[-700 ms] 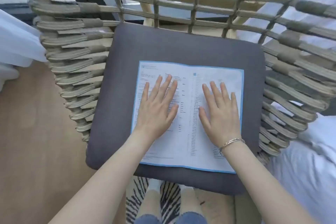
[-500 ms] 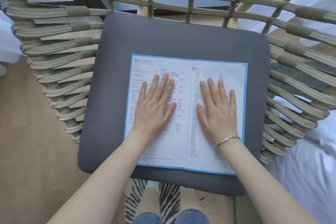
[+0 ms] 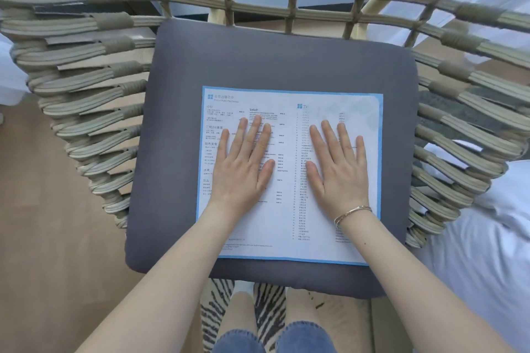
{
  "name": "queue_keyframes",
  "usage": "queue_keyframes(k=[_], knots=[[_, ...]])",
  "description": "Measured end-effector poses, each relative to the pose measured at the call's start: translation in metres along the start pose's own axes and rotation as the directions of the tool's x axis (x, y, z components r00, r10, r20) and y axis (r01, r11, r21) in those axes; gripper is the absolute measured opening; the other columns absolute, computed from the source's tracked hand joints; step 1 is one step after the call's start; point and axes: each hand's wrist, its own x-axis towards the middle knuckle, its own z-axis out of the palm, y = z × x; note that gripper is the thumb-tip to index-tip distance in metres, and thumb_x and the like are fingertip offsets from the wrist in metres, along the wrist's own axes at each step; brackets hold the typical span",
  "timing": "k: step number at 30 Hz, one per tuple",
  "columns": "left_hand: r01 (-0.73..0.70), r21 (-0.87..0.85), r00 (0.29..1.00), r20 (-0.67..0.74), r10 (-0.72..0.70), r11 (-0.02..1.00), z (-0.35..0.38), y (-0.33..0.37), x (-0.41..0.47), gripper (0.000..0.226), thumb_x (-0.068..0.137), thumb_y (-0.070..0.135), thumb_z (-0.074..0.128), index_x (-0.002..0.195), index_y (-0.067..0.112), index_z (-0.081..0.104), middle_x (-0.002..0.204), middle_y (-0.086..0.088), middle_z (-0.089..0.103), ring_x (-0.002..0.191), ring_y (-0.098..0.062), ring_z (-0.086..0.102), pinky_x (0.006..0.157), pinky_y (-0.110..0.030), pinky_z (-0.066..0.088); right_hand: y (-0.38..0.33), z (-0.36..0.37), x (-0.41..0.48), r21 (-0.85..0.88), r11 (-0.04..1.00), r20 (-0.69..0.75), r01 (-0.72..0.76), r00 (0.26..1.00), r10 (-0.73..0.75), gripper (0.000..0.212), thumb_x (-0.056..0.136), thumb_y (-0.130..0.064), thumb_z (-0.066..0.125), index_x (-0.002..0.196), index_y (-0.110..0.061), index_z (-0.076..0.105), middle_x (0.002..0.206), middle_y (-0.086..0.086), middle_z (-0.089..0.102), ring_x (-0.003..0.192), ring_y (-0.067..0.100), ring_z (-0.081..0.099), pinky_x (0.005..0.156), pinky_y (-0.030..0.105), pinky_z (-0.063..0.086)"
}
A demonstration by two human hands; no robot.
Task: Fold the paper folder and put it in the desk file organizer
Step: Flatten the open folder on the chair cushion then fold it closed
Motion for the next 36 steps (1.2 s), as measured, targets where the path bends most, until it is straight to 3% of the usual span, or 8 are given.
queue_keyframes(k=[7, 13, 18, 26, 31, 36], knots=[[-0.019, -0.044, 1.000, 0.019, 0.020, 0.999, -0.040, -0.003, -0.018, 0.059, 0.097, 0.038, 0.037, 0.152, 0.017, 0.031, 0.160, -0.005, 0.029, 0.148, -0.030, 0.024, 0.120, -0.052, 0.012, 0.013, -0.041, -0.027, 0.079, 0.992, -0.029, -0.102, 0.994, 0.105, 0.063, 0.094, -0.040, 0.039, 0.152, -0.021, 0.028, 0.160, 0.006, 0.029, 0.149, 0.028, 0.020, 0.119, 0.048, 0.009], [0.140, -0.094, 0.990, 0.000, -0.141, 0.986, -0.045, -0.014, -0.052, 0.064, 0.094, 0.043, 0.042, 0.151, 0.017, 0.031, 0.160, -0.011, 0.029, 0.147, -0.032, 0.025, 0.120, -0.050, 0.012, 0.032, -0.041, -0.068, 0.077, 0.981, 0.043, -0.179, 0.983, 0.176, 0.065, 0.093, -0.046, 0.040, 0.152, -0.023, 0.028, 0.159, 0.014, 0.026, 0.148, 0.037, 0.017, 0.119, 0.054, 0.015], [0.384, -0.201, 0.922, 0.023, -0.387, 0.901, -0.030, -0.022, -0.069, 0.073, 0.090, 0.045, 0.056, 0.149, 0.009, 0.032, 0.157, -0.029, 0.022, 0.145, -0.044, 0.018, 0.117, -0.055, 0.019, 0.036, -0.023, -0.081, 0.112, 0.959, 0.096, -0.259, 0.964, 0.249, 0.068, 0.092, -0.058, 0.034, 0.154, -0.034, 0.019, 0.161, 0.023, 0.011, 0.149, 0.038, 0.005, 0.120, 0.053, 0.010], [0.375, -0.289, 0.914, -0.045, -0.404, 0.881, -0.022, -0.015, -0.059, 0.065, 0.085, 0.040, 0.067, 0.140, 0.012, 0.045, 0.149, -0.029, 0.032, 0.134, -0.044, 0.029, 0.110, -0.055, 0.029, 0.033, -0.008, -0.080, 0.143, 0.950, 0.051, -0.277, 0.961, 0.272, 0.070, 0.090, -0.056, 0.037, 0.153, -0.030, 0.024, 0.161, 0.024, 0.007, 0.149, 0.040, 0.003, 0.119, 0.053, 0.009], [0.385, -0.469, 0.886, -0.051, -0.460, 0.795, -0.027, -0.015, -0.057, 0.064, 0.076, 0.033, 0.078, 0.132, 0.013, 0.053, 0.146, -0.019, 0.036, 0.128, -0.034, 0.032, 0.106, -0.045, 0.034, 0.034, -0.008, -0.081, 0.170, 0.944, 0.037, -0.282, 0.959, 0.280, 0.070, 0.089, -0.057, 0.040, 0.153, -0.032, 0.025, 0.162, 0.020, 0.009, 0.149, 0.037, 0.005, 0.120, 0.051, 0.009], [0.413, -0.668, 0.846, 0.031, -0.532, 0.619, -0.040, -0.020, -0.050, 0.068, 0.064, 0.019, 0.085, 0.125, 0.023, 0.056, 0.133, -0.006, 0.039, 0.107, 0.002, 0.033, 0.097, -0.010, 0.025, 0.037, -0.009, -0.081, 0.223, 0.925, 0.050, -0.307, 0.951, 0.304, 0.070, 0.087, -0.059, 0.044, 0.152, -0.040, 0.022, 0.164, 0.010, 0.007, 0.150, 0.030, 0.001, 0.121, 0.046, 0.007]])
